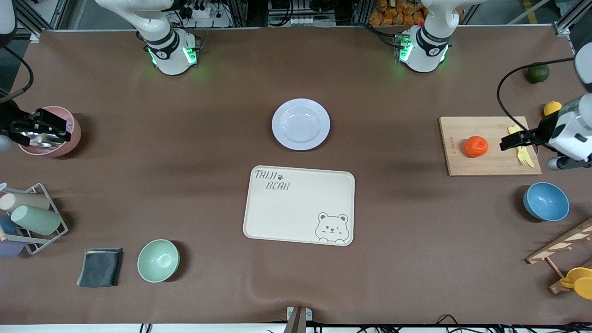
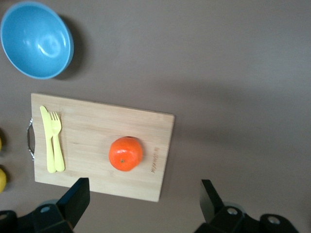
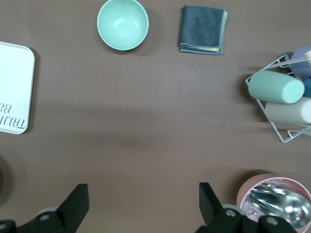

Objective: Place orange and plate with both arms
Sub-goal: 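Grasp the orange with the left gripper while the right gripper extends forward, then lift the orange and carry it over the white plate with the left gripper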

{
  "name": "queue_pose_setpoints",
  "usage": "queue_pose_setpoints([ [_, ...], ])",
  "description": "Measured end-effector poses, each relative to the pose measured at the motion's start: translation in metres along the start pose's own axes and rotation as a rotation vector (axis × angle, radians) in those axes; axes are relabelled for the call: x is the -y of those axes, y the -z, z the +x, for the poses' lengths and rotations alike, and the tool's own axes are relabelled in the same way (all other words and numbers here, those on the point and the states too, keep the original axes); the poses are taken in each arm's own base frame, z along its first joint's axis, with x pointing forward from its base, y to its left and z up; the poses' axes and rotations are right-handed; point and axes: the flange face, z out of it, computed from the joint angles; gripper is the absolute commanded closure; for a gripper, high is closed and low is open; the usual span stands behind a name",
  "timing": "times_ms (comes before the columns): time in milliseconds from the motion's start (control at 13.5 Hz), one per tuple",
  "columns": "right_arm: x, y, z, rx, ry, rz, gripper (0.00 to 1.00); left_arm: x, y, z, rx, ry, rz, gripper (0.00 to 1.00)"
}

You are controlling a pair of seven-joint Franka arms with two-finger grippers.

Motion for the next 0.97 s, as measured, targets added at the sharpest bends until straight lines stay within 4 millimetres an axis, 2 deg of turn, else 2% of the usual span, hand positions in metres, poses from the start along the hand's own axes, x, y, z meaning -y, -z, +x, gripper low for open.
queue_pose_setpoints([
  [148,0.005,-0.012,0.002,0.026,-0.005,0.066,0.00,0.013,-0.051,-0.006,-0.006,0.003,0.025,0.00],
  [445,0.012,-0.038,0.005,0.076,-0.014,0.154,0.00,0.019,-0.145,-0.036,-0.011,0.006,0.017,0.00],
  [594,0.014,-0.049,0.005,0.092,-0.025,0.204,0.00,0.027,-0.173,-0.046,0.014,0.022,0.011,0.00],
  [742,0.016,-0.061,0.004,0.115,-0.040,0.260,0.00,0.034,-0.192,-0.046,0.027,0.035,0.007,0.00],
  [965,0.030,-0.096,0.000,0.187,-0.099,0.418,0.00,0.044,-0.215,-0.043,0.041,0.051,0.002,0.00],
])
